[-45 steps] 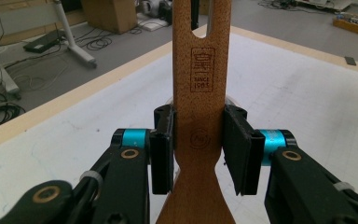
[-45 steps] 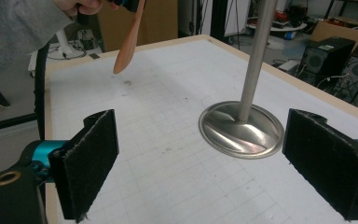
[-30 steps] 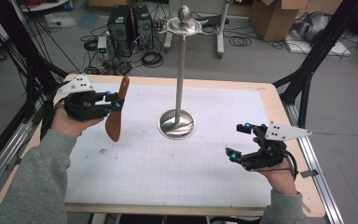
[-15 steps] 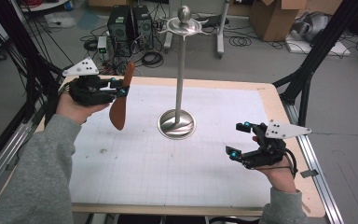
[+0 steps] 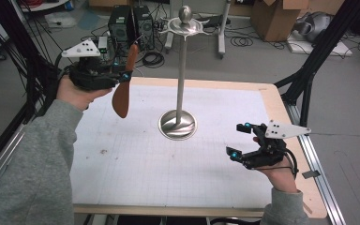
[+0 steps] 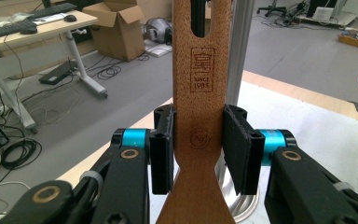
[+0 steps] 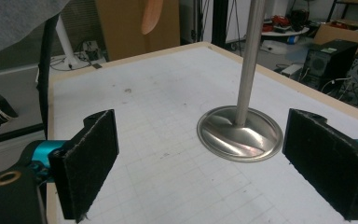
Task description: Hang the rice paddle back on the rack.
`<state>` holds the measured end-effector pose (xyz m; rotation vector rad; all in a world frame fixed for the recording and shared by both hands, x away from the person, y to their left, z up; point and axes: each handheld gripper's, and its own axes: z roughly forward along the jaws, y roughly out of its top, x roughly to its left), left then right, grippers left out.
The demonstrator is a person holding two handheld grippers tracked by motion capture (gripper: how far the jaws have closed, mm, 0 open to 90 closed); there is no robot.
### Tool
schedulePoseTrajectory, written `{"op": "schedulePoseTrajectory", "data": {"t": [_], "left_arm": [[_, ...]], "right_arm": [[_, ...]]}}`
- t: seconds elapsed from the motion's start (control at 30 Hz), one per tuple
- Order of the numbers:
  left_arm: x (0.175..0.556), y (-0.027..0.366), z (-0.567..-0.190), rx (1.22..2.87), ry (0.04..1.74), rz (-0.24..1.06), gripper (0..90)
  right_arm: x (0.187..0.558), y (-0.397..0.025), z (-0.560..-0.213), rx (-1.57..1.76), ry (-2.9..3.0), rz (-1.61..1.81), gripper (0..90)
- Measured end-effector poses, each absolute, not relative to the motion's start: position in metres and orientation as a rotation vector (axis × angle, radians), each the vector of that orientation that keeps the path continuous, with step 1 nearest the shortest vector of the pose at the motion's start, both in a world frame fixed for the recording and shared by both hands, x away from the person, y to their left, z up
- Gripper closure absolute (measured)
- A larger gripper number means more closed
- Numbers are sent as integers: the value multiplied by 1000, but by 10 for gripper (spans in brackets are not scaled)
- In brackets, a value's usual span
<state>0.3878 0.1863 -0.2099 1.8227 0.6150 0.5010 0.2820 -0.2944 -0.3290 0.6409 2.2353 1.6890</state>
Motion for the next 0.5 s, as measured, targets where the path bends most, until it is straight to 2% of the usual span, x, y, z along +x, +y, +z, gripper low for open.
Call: {"op": "schedulePoseTrajectory", "data": {"t": [0.5], "left_arm": [[397,178,-185,1772,589,467,651]], "right_arm": [[282,-300,-328,656,2217,1699,95]]}}
